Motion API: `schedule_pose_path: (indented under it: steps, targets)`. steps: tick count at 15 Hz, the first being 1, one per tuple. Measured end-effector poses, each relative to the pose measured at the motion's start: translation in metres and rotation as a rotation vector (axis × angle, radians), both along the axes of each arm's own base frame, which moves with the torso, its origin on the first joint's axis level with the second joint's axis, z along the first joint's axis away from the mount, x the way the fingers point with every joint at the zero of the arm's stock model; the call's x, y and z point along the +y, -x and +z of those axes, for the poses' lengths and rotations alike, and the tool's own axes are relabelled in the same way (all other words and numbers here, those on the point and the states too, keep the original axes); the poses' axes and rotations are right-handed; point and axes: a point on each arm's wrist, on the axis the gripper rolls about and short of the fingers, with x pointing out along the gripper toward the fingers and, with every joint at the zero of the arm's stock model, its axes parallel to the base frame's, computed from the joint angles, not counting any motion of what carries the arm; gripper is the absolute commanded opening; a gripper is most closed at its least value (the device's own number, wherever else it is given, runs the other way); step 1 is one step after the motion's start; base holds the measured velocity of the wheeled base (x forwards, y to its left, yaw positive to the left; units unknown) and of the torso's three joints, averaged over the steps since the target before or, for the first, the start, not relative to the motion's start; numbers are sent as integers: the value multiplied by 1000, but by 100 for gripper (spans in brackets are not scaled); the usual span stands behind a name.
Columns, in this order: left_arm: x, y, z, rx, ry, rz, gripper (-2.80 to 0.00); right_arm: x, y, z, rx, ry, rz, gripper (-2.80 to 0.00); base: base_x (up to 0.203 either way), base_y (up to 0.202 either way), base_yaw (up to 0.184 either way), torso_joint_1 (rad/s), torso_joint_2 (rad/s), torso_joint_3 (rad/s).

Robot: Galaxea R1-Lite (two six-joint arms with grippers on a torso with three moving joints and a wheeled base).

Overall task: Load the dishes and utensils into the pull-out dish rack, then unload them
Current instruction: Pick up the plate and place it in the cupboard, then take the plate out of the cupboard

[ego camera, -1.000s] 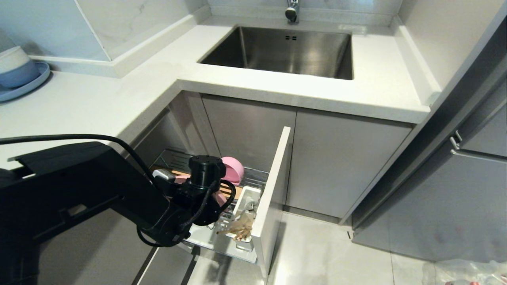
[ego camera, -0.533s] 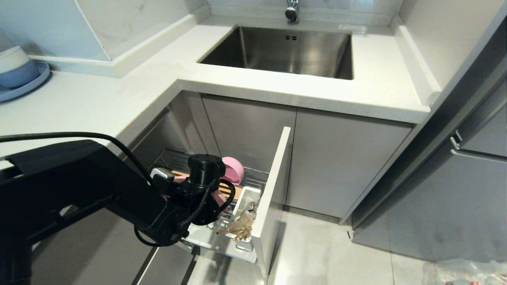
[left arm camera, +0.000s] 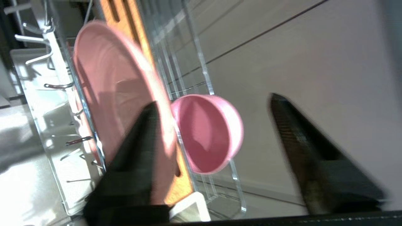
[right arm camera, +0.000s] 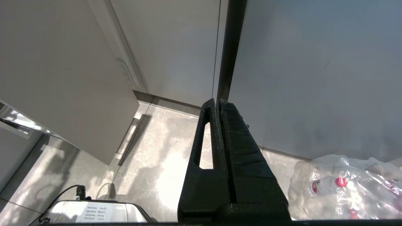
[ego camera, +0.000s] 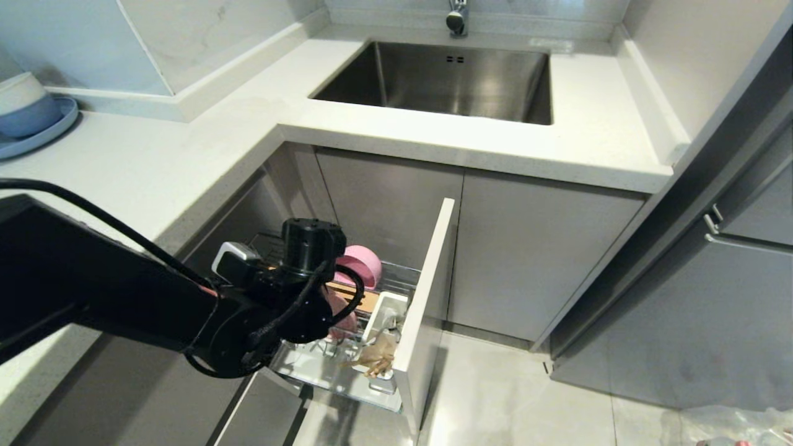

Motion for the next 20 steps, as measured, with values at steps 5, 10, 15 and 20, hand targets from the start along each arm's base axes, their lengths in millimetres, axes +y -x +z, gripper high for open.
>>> schedule_pose_path:
  steps: [5, 10, 15, 20]
  targets:
    - [4, 27, 37, 27, -35, -44, -280, 0, 0, 0, 0, 0, 0, -280, 0, 0, 0, 0, 0, 0]
    - [23, 70, 120, -103, -88, -107, -280, 0, 0, 0, 0, 0, 0, -280, 0, 0, 0, 0, 0, 0]
    - [71, 134, 206, -289, -245, -215, -280, 0, 0, 0, 0, 0, 0, -280, 0, 0, 0, 0, 0, 0]
    - [151, 211, 233, -430, -545, -230, -280, 0, 0, 0, 0, 0, 0, -280, 0, 0, 0, 0, 0, 0]
